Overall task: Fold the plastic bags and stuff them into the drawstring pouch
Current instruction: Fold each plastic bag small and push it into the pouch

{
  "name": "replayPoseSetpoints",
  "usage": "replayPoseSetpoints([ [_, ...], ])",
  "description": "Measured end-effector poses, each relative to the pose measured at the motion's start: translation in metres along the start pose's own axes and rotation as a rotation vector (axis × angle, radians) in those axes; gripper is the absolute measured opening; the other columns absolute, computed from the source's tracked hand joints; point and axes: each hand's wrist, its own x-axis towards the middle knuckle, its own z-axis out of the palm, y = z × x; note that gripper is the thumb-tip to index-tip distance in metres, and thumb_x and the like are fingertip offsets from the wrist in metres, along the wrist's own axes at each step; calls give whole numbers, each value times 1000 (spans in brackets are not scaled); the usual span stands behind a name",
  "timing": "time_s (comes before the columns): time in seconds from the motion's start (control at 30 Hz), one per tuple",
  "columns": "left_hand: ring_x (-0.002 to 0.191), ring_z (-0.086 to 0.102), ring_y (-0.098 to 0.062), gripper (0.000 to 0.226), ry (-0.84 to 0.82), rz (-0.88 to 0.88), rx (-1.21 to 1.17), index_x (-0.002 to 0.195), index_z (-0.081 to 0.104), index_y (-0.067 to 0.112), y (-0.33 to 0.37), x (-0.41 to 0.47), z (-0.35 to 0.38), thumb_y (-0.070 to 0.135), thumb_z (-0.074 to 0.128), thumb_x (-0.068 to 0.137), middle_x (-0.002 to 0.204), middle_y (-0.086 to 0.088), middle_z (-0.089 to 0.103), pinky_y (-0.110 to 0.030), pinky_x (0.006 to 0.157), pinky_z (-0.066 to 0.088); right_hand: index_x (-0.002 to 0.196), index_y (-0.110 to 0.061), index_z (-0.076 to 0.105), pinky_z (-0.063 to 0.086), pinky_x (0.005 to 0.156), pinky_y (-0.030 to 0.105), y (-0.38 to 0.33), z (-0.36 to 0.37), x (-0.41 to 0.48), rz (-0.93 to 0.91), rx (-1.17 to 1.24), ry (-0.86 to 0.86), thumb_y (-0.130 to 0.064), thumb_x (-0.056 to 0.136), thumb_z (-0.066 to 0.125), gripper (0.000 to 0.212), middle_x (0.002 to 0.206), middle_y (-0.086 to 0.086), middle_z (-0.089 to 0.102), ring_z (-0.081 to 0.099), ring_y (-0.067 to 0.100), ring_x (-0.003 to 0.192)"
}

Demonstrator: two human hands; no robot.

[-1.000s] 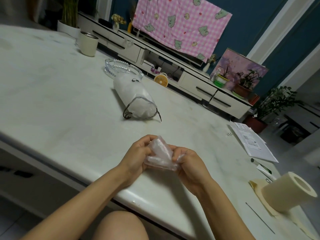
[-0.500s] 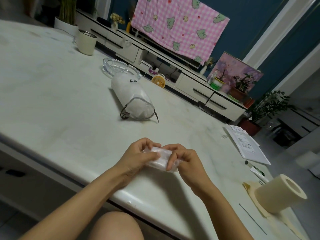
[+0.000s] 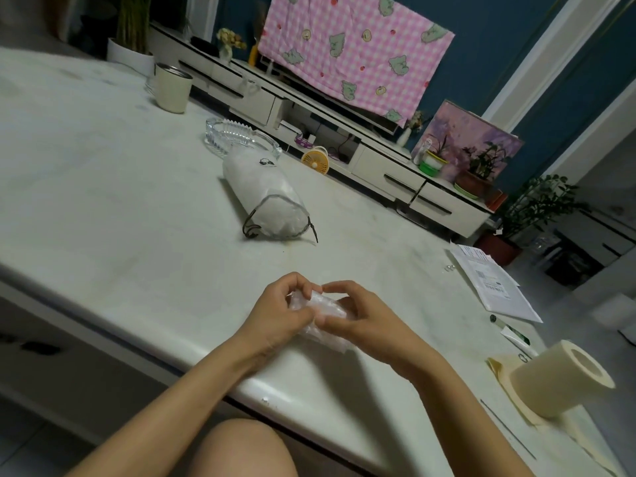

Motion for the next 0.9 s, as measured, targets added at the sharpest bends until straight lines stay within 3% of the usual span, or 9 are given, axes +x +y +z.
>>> replayPoseSetpoints([
  [0.2, 96, 58, -8, 57, 96, 12, 86, 100, 53, 26, 1, -3, -2, 51, 69, 52, 105, 4, 60, -18, 80, 47, 91, -8, 66, 47, 57, 19, 6, 13, 6, -14, 84, 189, -8, 81, 69, 10, 79, 4, 64, 57, 11, 66],
  [0.3, 93, 59, -7, 31, 149, 16, 176, 99, 52, 25, 3, -1, 3, 44, 66, 79, 99, 6, 60, -15, 78, 45, 90, -6, 66, 43, 56, 15, 6, 16, 3, -29, 205, 242, -9, 84, 67, 7, 75, 0, 61, 55, 8, 64],
  [0.37, 81, 59, 3, 11, 174, 44, 192, 97, 53, 21, 5, -1, 6, 29, 58, 92, 93, 7, 61, -10, 71, 44, 89, -5, 66, 42, 56, 15, 6, 16, 1, -35, 233, 225, -12, 86, 65, 8, 74, 0, 61, 54, 8, 64],
  [0.47, 73, 56, 12, 14, 164, 62, 171, 104, 54, 14, 7, -3, 6, 24, 48, 96, 93, 6, 60, -4, 66, 42, 85, -4, 64, 42, 56, 17, 5, 12, -2, -24, 210, 149, -15, 87, 66, 12, 70, 3, 59, 54, 10, 61],
  [0.57, 79, 56, 1, 20, 142, 36, 141, 105, 55, 14, 8, -4, 5, 28, 44, 97, 92, 6, 60, -6, 67, 42, 80, -3, 63, 43, 61, 21, 2, 5, -7, -9, 105, 40, -13, 83, 70, 12, 70, 6, 56, 53, 13, 62],
  [0.63, 78, 54, -4, 14, 116, 13, 136, 96, 57, 16, 8, -4, 5, 23, 45, 97, 88, 6, 59, -9, 66, 42, 80, 0, 66, 42, 66, 25, -1, 3, -10, -42, 32, -30, -11, 81, 71, 12, 76, 5, 56, 52, 12, 68],
  [0.73, 74, 57, -13, 20, 68, -29, 93, 86, 60, 13, 12, -4, 4, 10, 43, 97, 83, -2, 63, -19, 65, 46, 83, -7, 69, 45, 84, 27, -6, 5, -13, -135, 42, -42, -5, 77, 75, 8, 105, -2, 56, 55, 9, 87],
  [0.8, 72, 60, -18, 20, 65, -87, 32, 88, 60, 13, 15, -4, 2, 8, 42, 97, 83, -5, 65, -25, 59, 48, 91, -11, 71, 45, 93, 27, -5, 8, -13, -173, 97, -62, -3, 75, 76, 18, 121, -5, 52, 56, 13, 102],
  [0.9, 70, 60, -20, 22, 40, -154, -28, 80, 63, 23, 15, -3, 1, 15, 48, 95, 83, -5, 67, -24, 49, 43, 93, -2, 71, 45, 95, 27, -2, 15, -13, -223, 203, 15, -8, 68, 75, 26, 125, -4, 56, 58, 14, 108],
])
